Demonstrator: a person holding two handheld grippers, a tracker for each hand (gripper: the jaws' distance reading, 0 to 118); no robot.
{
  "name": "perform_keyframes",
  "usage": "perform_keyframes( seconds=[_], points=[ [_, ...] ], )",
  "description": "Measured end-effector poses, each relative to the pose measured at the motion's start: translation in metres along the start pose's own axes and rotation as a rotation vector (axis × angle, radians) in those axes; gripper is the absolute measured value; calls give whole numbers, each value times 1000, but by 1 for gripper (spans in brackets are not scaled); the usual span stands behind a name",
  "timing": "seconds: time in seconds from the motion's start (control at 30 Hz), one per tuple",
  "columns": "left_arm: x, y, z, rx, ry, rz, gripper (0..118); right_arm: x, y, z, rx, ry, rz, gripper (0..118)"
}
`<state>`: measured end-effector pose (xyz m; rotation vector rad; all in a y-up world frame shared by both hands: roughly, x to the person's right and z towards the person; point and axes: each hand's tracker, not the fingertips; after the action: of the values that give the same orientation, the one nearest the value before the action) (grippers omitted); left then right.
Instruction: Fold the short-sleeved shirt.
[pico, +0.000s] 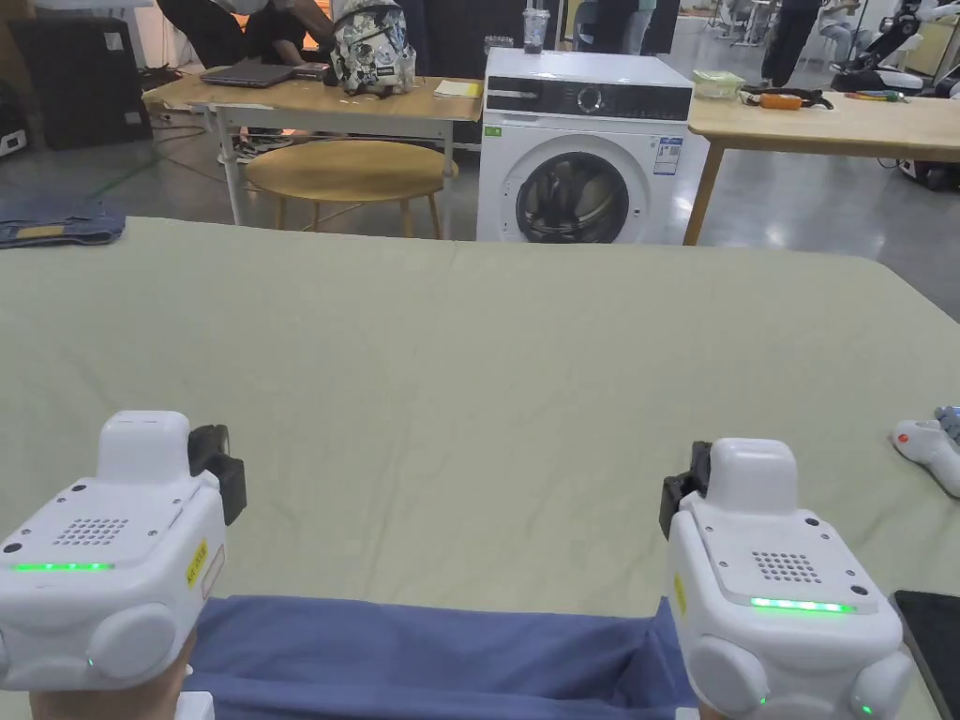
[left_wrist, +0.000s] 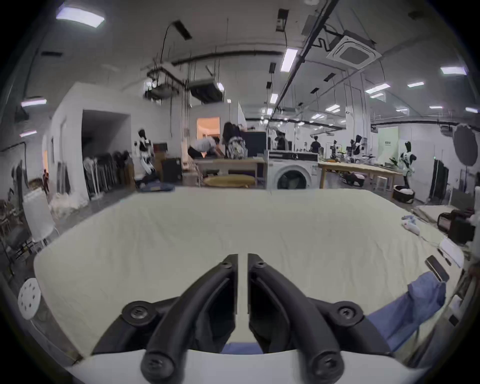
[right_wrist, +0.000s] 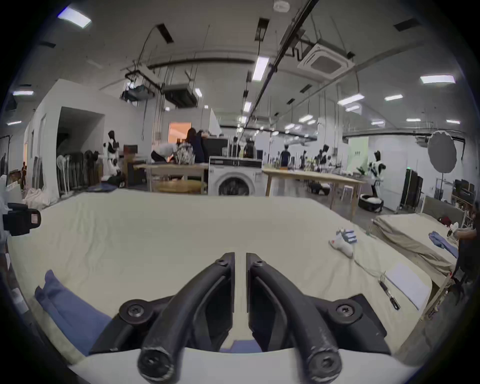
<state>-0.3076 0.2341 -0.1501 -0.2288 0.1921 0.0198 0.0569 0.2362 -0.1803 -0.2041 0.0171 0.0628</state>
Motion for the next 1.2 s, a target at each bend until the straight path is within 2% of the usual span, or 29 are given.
perform_keyframes(
  seconds=[0.1,0.23,0.33,0.43,0.63,0.73,0.83,0.87,0.9,0.97,1.0,1.07,1.13,1.2],
  points=[
    [-1,2,6,80,56,4,0,-6,6,0,32,11,-22,0],
    [-8,7,6,71,55,12,0,-14,11,-2,58,33,-33,0],
    [-22,9,2,-49,7,31,0,-19,14,-3,59,52,-21,0],
    [-38,8,-4,-264,14,22,0,-22,14,-2,65,64,-10,0],
    [-95,-22,-8,-460,-123,186,0,-32,9,-9,55,61,16,0],
    [-131,-40,-21,-562,-178,312,0,-36,4,-12,37,76,15,0],
    [-167,-57,-38,-612,-197,403,15,-38,0,-17,12,92,8,0],
    [-176,-62,-43,-630,-219,431,34,-38,-3,-18,3,93,8,0],
    [-181,-64,-42,-663,-227,456,47,-39,-4,-20,-4,92,11,0],
    [-198,-76,-54,-715,-290,544,69,-39,-8,-22,-16,86,21,0],
    [-205,-81,-59,-740,-318,594,76,-39,-10,-23,-23,84,24,0],
    [-216,-94,-68,-786,-412,705,82,-38,-12,-25,-37,85,26,0],
    [-220,-105,-76,-826,-421,734,82,-37,-15,-27,-47,90,29,0],
    [-211,-118,-78,-885,-490,739,82,-36,-17,-28,-54,87,34,0]
  ],
)
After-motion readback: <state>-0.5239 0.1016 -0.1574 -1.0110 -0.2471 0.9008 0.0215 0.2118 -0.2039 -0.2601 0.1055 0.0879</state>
